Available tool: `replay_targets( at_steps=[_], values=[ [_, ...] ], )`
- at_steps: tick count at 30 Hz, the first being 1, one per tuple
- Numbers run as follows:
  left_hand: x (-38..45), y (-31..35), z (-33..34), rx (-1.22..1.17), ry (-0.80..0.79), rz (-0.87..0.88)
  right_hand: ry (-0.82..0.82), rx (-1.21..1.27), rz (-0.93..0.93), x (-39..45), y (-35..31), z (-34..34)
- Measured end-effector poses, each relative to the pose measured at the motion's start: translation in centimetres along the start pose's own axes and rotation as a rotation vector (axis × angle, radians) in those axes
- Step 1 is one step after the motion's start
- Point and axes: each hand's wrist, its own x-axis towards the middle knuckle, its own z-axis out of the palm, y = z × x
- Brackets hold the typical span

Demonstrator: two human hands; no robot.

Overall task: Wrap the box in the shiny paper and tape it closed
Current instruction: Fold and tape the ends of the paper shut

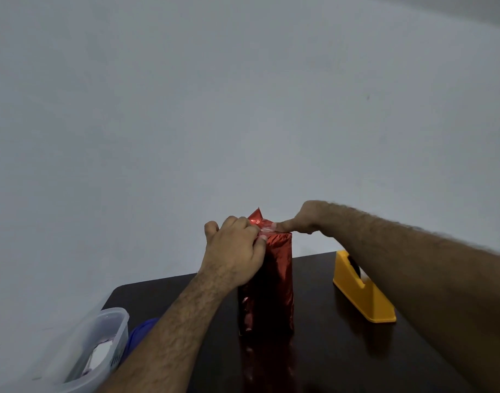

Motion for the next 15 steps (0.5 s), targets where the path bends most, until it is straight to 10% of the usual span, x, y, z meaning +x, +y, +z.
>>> replay_targets(
  at_steps=[4,15],
  values=[
    [-0.1,0.0,0.0,-0.01,0.016,0.0,0.203,0.052,-0.041,1.7,0.5,1.4],
    [0.2,-0.5,-0.5,-0.204,0.004,-0.06,-0.07,0.525,-0.117,2.7,-0.8,3.2]
  ],
)
